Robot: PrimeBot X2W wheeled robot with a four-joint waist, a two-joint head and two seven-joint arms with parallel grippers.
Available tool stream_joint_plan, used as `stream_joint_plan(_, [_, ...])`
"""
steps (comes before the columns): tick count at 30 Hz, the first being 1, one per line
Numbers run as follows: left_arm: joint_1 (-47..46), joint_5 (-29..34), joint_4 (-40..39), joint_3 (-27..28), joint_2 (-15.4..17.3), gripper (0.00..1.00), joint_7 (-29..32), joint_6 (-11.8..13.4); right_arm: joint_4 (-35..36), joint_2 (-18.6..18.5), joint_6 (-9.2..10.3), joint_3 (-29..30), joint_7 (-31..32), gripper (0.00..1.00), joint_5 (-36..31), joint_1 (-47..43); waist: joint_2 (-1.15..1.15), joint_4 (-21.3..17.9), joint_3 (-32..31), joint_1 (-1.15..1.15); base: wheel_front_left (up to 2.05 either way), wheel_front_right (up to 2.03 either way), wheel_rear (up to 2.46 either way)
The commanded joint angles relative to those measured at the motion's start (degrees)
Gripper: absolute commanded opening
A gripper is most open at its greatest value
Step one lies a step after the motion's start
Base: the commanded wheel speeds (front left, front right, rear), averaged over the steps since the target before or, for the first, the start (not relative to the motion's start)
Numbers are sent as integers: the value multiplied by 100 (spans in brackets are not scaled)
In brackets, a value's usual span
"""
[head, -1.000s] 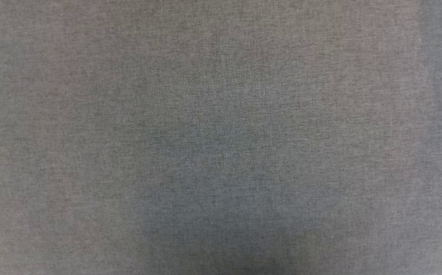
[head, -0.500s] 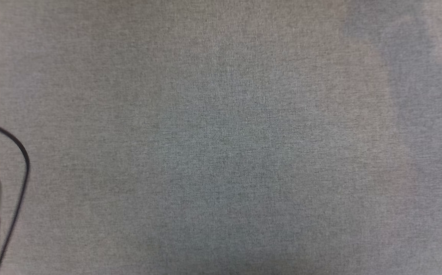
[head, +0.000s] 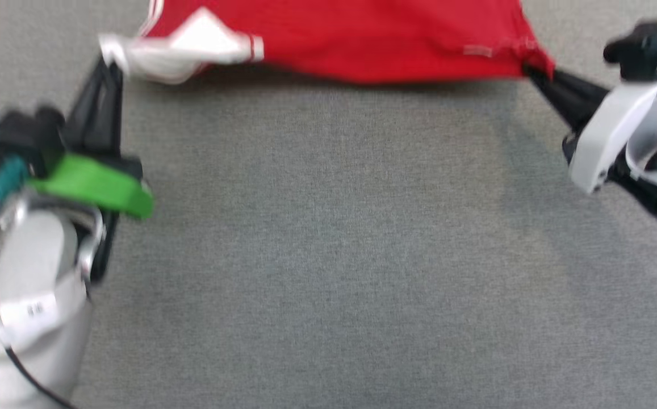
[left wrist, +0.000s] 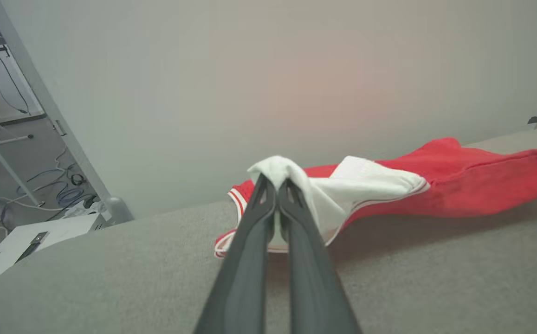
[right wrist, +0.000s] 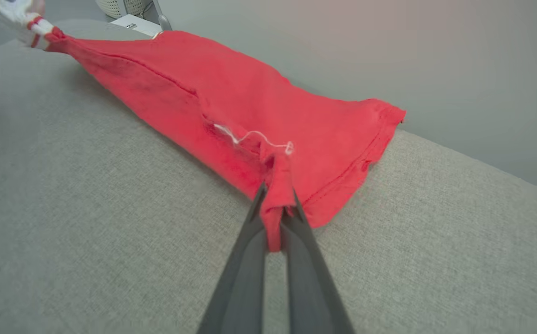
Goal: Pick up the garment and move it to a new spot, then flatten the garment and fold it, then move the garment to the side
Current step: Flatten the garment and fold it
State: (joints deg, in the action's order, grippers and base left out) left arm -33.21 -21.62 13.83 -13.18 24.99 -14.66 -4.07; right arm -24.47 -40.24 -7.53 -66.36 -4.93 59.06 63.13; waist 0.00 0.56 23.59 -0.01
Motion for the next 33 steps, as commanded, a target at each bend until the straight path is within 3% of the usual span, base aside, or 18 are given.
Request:
stream_joint_plan(1, [359,-135,-93,36,22,0,-32,69,54,-46,4,-71,-71,0,111,-223,0,49,-508,1,0,0,0])
stream_joint_plan(11, [2592,-655,-518,-108,40,0,316,90,329,-321,4,-532,-191,0,131,-1563,0,114,-1321,1,0,0,0])
stream_joint_plan(16, [3503,-1100,-771,-347,101,0,745,-106,453,-419,4,-611,-140,0,76,-2176,0,137,-1608,1,0,0,0])
stream_joint_plan(33, [5115,-1890,-1490,-446,314,0,1505,15,1076,-996,4,-348,-26,0,199,-3698,0,195,-2012,1,0,0,0])
